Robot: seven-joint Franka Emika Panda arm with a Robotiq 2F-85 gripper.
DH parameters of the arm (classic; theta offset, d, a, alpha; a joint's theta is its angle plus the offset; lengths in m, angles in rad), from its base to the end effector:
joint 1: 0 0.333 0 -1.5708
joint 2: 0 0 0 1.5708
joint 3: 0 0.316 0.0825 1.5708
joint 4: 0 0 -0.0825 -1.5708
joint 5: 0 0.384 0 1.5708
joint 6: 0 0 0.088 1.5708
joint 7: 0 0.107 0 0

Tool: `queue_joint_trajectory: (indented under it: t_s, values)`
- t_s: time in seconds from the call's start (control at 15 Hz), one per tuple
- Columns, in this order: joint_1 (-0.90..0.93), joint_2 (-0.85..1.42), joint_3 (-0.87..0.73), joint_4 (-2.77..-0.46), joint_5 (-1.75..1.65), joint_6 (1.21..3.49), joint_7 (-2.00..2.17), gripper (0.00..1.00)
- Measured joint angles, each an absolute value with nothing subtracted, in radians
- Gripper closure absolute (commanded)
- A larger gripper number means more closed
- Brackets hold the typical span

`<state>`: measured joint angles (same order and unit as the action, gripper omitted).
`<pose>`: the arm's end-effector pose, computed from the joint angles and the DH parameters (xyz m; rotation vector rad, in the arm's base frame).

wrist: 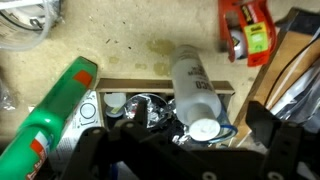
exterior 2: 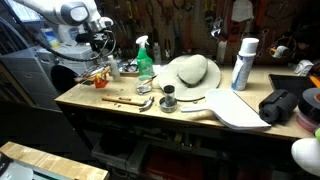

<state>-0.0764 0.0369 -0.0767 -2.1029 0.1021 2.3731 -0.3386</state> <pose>0.5659 -0.0859 0.4247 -3.0953 -0.1871 -0.3815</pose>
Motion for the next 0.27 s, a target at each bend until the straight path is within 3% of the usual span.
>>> queue_joint_trajectory:
  t_s: [0.27]
  values:
    - [-0.100,-0.162,-0.116,-2.214,0.183,2.229,-0.645,0.00]
